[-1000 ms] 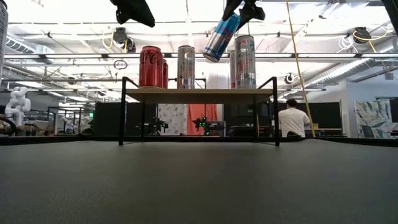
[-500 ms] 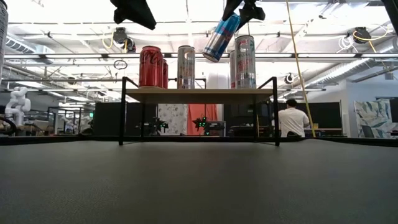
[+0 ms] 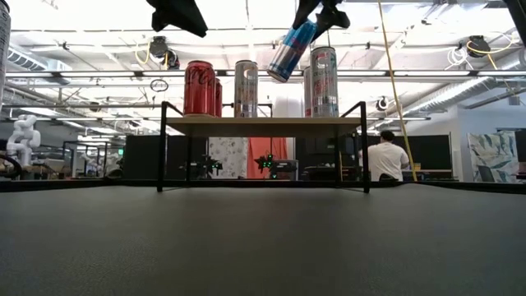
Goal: Place canned beverage on shelf
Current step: Put the top blue soda can on the shelf
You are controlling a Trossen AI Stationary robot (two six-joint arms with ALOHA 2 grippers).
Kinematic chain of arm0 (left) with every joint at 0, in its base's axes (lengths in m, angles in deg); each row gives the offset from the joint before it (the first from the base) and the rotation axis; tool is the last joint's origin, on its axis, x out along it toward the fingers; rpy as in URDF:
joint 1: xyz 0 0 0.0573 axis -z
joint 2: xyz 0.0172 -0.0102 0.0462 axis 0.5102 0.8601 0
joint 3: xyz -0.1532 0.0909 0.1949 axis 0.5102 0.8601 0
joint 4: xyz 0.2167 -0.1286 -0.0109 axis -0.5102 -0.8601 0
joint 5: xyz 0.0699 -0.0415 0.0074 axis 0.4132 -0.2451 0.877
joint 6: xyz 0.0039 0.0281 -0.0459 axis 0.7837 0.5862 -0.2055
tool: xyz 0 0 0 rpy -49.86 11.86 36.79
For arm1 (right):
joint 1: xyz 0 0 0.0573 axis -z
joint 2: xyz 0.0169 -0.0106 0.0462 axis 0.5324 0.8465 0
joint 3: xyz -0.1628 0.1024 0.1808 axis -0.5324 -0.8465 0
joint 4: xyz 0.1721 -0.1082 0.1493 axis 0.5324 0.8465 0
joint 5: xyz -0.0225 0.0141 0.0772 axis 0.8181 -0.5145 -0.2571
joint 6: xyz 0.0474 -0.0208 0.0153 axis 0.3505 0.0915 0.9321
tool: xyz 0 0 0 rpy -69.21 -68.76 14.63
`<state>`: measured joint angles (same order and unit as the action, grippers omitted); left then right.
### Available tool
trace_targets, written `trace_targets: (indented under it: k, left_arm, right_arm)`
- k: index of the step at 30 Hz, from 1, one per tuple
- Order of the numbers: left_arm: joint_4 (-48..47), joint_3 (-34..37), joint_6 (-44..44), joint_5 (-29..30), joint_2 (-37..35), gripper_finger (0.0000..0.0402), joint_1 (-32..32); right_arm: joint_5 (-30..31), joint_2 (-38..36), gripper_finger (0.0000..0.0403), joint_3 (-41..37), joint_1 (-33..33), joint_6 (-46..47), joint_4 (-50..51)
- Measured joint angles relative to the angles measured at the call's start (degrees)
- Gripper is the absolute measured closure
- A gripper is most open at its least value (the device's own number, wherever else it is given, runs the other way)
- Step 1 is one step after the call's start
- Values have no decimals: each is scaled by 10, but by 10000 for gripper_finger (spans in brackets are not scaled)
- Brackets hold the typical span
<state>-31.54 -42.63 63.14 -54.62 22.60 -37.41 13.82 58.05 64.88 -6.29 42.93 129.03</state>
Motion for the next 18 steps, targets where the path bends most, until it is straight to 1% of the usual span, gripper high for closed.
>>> trace_targets:
  k: [10, 12, 18]
  left_arm:
    - [-3, 0, -2, 7, 7, 320, 0]
    - [0, 0, -1, 1, 8, 320, 0]
    - [5, 0, 16, -103, 11, 320, 1]
  right_arm:
    - [-1, 0, 206, 0, -4, -1, 23]
    - [0, 0, 206, 0, -4, -1, 21]
    - [0, 0, 205, 0, -4, -1, 23]
